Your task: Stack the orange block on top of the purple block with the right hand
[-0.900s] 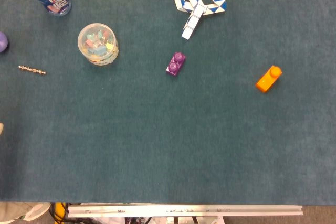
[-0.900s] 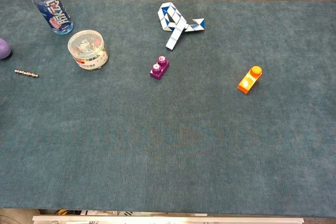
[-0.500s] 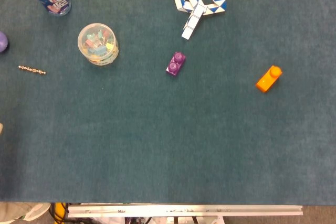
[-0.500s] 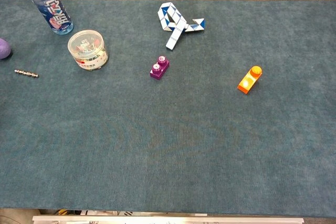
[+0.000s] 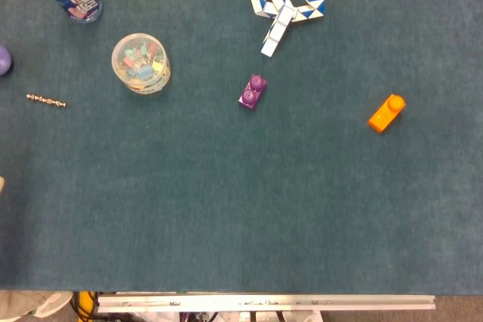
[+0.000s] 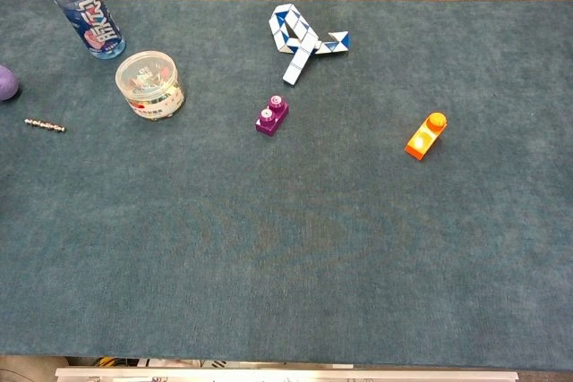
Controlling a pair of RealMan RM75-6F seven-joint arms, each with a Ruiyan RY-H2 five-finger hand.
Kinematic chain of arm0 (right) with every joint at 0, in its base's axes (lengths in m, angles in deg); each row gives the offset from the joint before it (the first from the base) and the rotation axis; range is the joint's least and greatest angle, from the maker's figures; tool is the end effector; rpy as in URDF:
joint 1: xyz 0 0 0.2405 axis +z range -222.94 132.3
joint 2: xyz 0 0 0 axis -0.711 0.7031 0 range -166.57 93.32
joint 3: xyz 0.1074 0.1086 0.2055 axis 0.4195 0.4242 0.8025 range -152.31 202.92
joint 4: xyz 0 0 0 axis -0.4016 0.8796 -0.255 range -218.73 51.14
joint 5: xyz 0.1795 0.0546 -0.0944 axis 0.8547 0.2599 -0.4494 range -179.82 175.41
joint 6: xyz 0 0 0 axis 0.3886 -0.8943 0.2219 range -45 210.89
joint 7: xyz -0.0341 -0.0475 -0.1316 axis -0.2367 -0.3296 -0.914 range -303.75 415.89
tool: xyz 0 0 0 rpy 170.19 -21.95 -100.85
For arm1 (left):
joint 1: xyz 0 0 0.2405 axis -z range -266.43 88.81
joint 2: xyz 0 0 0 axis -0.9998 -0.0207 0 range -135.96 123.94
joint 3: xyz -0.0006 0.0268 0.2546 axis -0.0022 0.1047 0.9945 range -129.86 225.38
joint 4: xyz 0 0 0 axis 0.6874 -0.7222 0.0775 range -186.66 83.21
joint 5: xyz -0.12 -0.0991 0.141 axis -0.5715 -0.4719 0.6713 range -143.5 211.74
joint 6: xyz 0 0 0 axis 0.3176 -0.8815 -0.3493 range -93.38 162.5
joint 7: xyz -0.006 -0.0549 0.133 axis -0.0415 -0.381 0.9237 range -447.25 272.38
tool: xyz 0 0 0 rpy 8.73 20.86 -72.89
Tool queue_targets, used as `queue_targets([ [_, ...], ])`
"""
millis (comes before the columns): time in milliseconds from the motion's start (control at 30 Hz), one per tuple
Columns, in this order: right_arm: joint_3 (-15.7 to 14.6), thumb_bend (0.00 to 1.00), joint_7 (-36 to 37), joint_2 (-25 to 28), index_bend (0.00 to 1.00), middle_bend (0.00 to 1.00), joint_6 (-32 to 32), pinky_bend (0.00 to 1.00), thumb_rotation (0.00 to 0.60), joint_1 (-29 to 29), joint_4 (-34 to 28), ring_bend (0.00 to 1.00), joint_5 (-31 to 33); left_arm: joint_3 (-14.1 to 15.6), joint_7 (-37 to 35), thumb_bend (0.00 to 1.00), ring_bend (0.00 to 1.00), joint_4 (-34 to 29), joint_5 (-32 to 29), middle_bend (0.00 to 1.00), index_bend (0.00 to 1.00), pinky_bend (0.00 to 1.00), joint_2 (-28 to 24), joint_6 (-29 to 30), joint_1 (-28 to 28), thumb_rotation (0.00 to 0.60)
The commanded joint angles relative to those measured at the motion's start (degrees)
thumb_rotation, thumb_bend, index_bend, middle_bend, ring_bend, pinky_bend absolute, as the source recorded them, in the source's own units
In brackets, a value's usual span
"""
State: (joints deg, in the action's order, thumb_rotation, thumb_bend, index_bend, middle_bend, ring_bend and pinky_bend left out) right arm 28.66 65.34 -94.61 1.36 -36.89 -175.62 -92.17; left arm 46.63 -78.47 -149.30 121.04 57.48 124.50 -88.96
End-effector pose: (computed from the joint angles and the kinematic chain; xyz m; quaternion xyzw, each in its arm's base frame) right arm -0.3023 -0.2022 0.1839 0.6255 -0.3836 0.4133 0.5393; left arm -0.3036 0.1471 0.1611 -0.5869 -0.3721 -0.3574 0.6240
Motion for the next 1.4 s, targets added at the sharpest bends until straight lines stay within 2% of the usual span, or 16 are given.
queue_targets([
  [33, 0.5, 0.19, -0.6, -0.3, 0.25, 0.39, 0.9, 0.45, 0.6, 1.1, 0.7, 0.35, -0.4, 0.0, 0.0, 0.16, 0.23, 0.1, 0.0, 0.25, 0.24, 0.25, 0.0, 0.0, 0.0, 0.6],
  [167, 1.0, 0.19, -1.2, -0.8, 0.3, 0.54, 3.0, 0.67, 0.6, 3.0, 1.5, 0.55, -0.4, 0.0, 0.0, 0.16, 0.23, 0.1, -0.2, 0.25, 0.24, 0.25, -0.1, 0.0, -0.1, 0.6],
  [267, 1.2, 0.19, -1.9, -1.2, 0.34, 0.67, 5.3, 0.77, 0.6, 4.8, 1.9, 0.67, -0.6, -0.1, 0.0, 0.16, 0.23, 0.0, -0.4, 0.25, 0.24, 0.25, -0.1, -0.1, -0.1, 0.6],
  [400, 1.3, 0.19, -3.6, -2.2, 0.36, 0.78, 8.8, 0.84, 0.6, 7.7, 3.0, 0.76, -1.1, -0.1, 0.2, 0.16, 0.23, -0.1, -0.5, 0.25, 0.24, 0.25, -0.1, -0.1, -0.1, 0.6],
  [567, 1.1, 0.19, -5.8, -3.3, 0.36, 0.85, 12.6, 0.88, 0.6, 10.5, 2.9, 0.83, -1.4, -0.1, 0.3, 0.16, 0.23, -0.2, -0.5, 0.25, 0.24, 0.25, -0.1, 0.0, -0.2, 0.6],
  [867, 0.8, 0.19, -9.4, -5.8, 0.43, 0.9, 19.5, 0.92, 0.6, 15.2, 4.1, 0.88, -0.6, 0.0, 0.3, 0.16, 0.23, -0.3, -0.6, 0.25, 0.24, 0.25, -0.3, 0.2, -0.4, 0.6],
  [1100, 0.4, 0.19, -11.5, -8.5, 0.43, 0.91, 23.4, 0.93, 0.6, 18.4, 6.0, 0.88, -0.2, 0.0, 0.2, 0.16, 0.23, -0.4, -0.5, 0.25, 0.24, 0.25, -0.4, 0.4, -0.6, 0.6],
  [1400, 0.6, 0.19, -13.1, -13.4, 0.43, 0.91, 28.4, 0.93, 0.6, 22.4, 11.5, 0.89, 1.9, 0.0, 0.4, 0.16, 0.23, -0.4, -0.6, 0.25, 0.24, 0.25, -0.4, 0.5, -0.8, 0.6],
])
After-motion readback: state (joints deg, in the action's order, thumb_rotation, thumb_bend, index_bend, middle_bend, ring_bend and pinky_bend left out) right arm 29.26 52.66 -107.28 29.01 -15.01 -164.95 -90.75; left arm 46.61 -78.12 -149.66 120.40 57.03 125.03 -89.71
